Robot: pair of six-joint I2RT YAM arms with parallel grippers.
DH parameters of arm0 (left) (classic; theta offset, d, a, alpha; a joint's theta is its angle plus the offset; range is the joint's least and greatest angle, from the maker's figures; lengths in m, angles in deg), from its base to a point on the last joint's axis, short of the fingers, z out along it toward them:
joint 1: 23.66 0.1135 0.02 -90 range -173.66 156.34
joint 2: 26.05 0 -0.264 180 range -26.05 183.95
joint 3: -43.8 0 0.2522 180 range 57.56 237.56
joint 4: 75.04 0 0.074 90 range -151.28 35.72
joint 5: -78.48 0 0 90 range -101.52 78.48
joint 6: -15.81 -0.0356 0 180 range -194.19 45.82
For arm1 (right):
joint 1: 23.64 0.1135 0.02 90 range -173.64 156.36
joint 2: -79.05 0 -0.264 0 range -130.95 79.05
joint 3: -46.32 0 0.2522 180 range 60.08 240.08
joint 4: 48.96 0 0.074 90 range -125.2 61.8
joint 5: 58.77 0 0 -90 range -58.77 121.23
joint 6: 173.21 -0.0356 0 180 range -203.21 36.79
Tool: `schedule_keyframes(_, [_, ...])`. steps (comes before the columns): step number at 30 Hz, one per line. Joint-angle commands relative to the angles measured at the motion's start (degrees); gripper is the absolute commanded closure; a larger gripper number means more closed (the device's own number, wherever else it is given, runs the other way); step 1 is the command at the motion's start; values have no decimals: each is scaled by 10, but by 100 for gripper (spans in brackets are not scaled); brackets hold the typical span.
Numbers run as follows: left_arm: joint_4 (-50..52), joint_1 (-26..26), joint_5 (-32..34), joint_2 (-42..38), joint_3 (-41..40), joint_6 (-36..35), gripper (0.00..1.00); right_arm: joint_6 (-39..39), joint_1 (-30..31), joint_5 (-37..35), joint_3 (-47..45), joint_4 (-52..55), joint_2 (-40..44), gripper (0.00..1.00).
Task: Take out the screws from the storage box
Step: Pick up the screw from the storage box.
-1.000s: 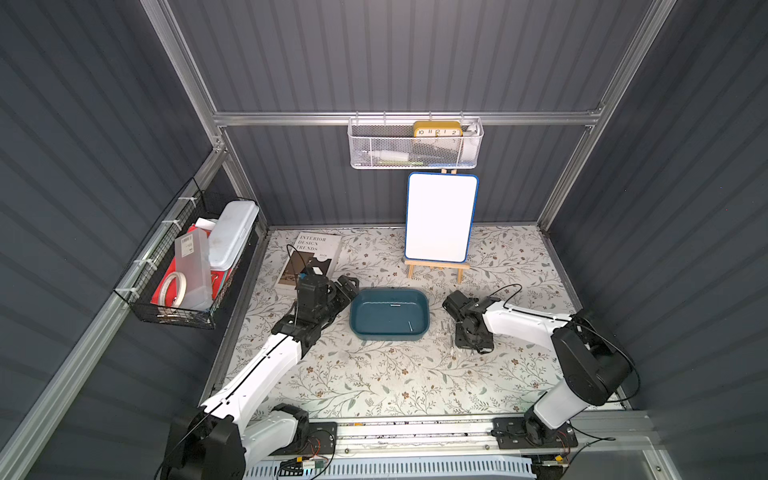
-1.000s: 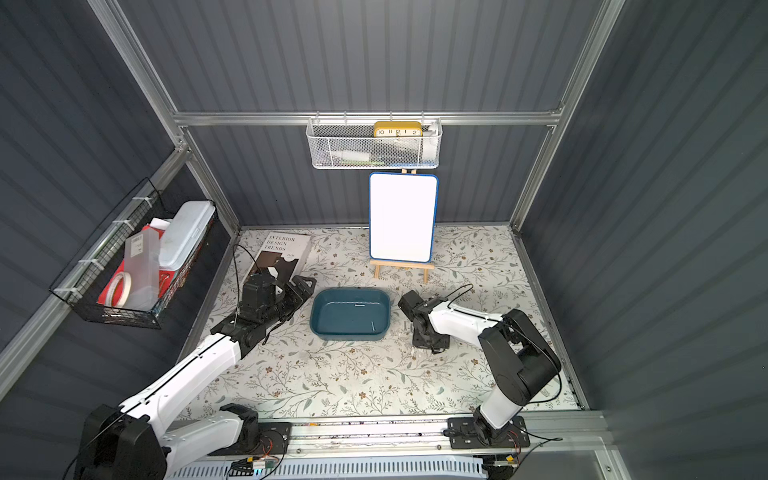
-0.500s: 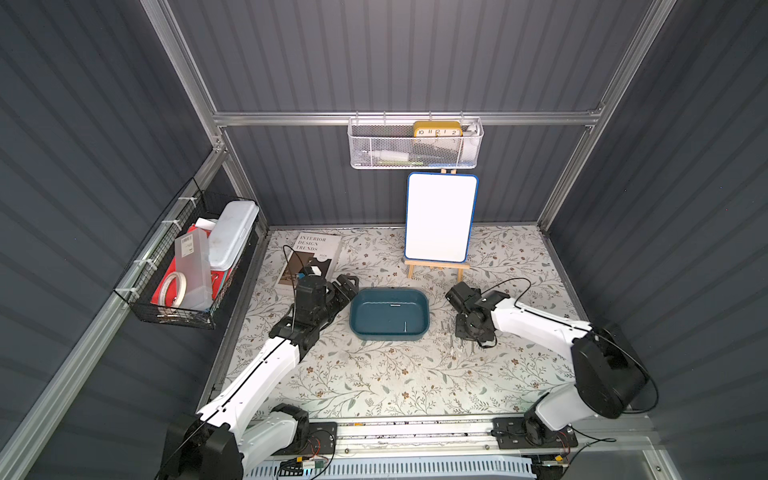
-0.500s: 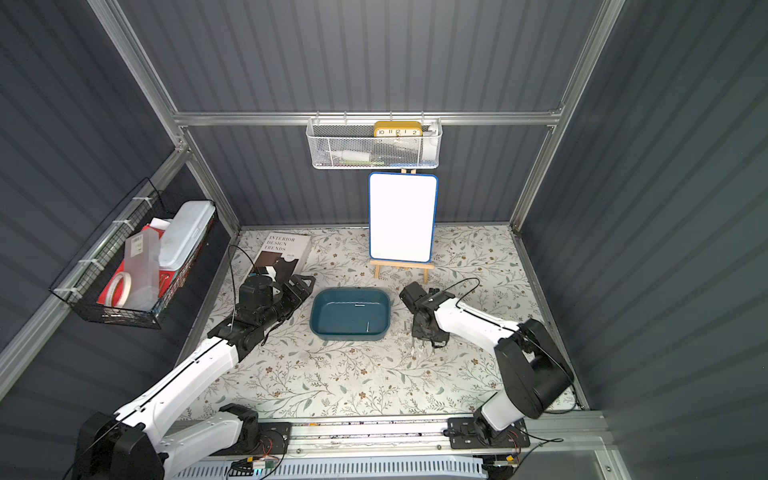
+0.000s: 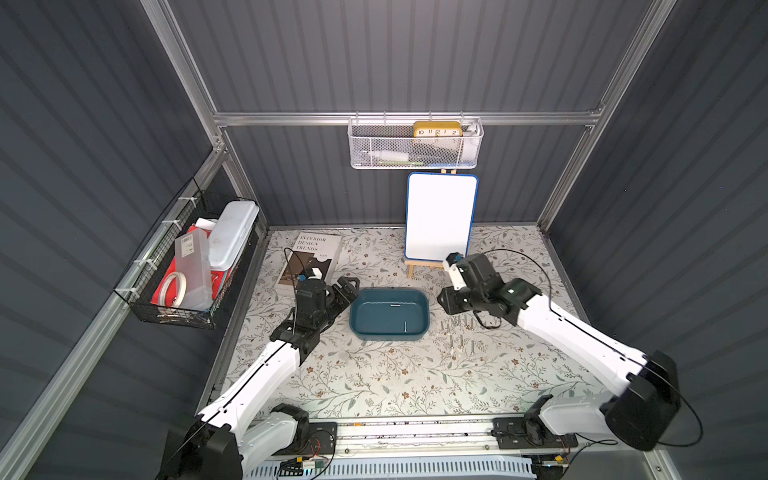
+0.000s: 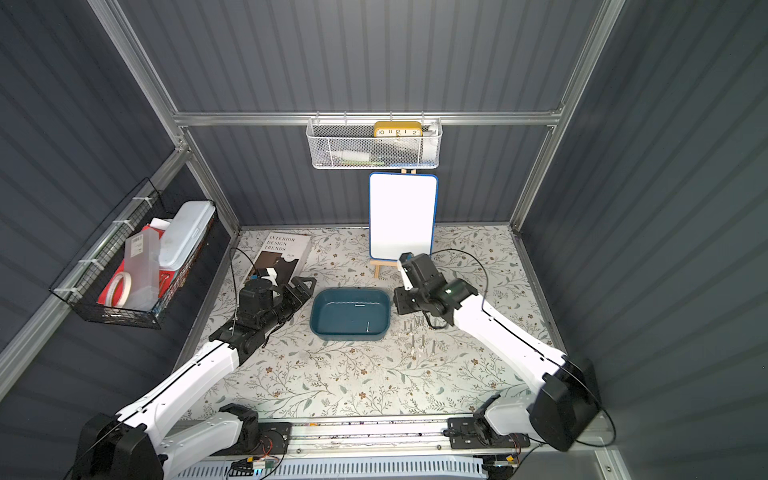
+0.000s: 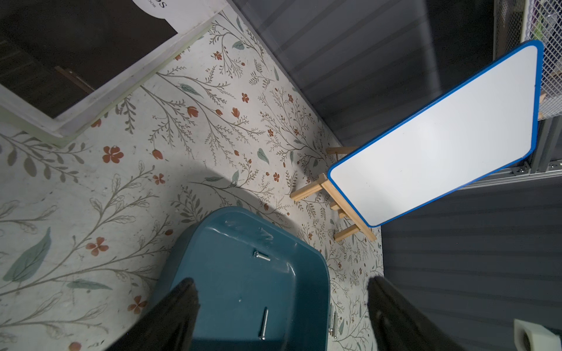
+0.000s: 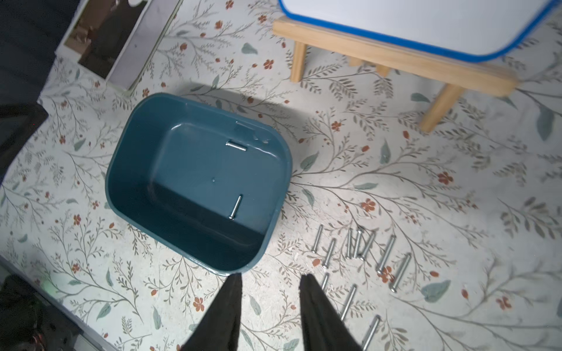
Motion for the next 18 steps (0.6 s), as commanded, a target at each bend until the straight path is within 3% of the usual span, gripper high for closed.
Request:
schedule_keyframes(1, [-7,-2,-1,2,-10,-14,9,87,38,23,76,56,-90,64])
schedule_keyframes(10, [12,-2,5,1,-4,-9,8,144,74,9,228,79,-309,59])
schedule_keyframes(12, [14,-2,8,-4,-6,-7,8,143,75,0,244,72,-337,54])
schedule_keyframes(18, [20,-2,10,-16,-16,5,8,155,78,-28,294,74,-401,53])
